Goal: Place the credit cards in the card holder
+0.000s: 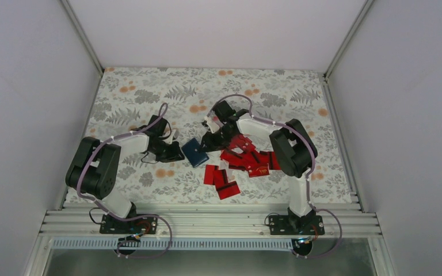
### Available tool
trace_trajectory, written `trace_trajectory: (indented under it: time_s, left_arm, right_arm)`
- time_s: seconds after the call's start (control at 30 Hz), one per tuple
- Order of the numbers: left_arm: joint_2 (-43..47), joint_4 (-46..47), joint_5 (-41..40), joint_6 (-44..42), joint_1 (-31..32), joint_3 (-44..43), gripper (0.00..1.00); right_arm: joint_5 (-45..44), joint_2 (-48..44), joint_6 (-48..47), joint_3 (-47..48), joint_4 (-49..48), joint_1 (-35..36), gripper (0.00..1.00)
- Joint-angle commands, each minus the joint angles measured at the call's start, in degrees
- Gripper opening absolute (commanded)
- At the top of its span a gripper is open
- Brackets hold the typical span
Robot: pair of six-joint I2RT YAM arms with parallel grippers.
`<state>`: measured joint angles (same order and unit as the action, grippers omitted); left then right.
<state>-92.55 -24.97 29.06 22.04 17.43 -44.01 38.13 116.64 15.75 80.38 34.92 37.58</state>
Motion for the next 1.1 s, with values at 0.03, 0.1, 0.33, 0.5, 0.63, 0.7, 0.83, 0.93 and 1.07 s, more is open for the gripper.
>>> trace_trajectory:
  time_s: [0.03,0.1,0.33,0.5,0.63,0.7,0.83,0.93,1.07]
  left_arm:
    - [-1.4,1.1,-0.2,-1.5,0.0,-1.5,0.16]
    - [-1.7,1.5,-0.1,-1.5,0.0,-1.6,0.16]
    - [-4.8,3.4,1.3,-2.1,0.1,-2.9,0.14]
    - [-7.5,5.9,4.0,-1.7,0.5,-4.1,0.14]
    - [-9.1,8.4,7.2,-0.4,0.5,-4.6,0.14]
    - [-9.6,8.9,8.6,-0.3,0.4,-5.1,0.13]
    - [-8.9,9.9,11.7,0.7,-0.4,-5.2,0.13]
    - [-9.5,11.2,14.2,1.6,-0.8,-4.6,0.14]
    - [-10.2,11.7,15.0,1.4,-1.6,-3.9,0.13]
  right_arm:
    - [1.0,-2.4,-0.7,-2.3,-1.4,0.0,0.45]
    - [2.4,-2.3,-0.9,-2.4,-1.6,0.2,0.45]
    - [8.2,-2.3,-1.0,-1.2,-2.5,0.5,0.45]
    - [10.4,-1.9,0.2,-0.3,-3.5,0.5,0.44]
    - [12.8,-0.8,2.6,1.7,-4.6,0.5,0.43]
    - [14.2,-0.1,4.0,3.6,-5.4,0.6,0.43]
    - [14.8,2.2,4.6,7.5,-4.7,1.3,0.43]
    - [14.8,4.2,4.2,9.4,-3.7,2.4,0.43]
    - [14.4,6.9,4.7,10.5,-3.7,3.1,0.42]
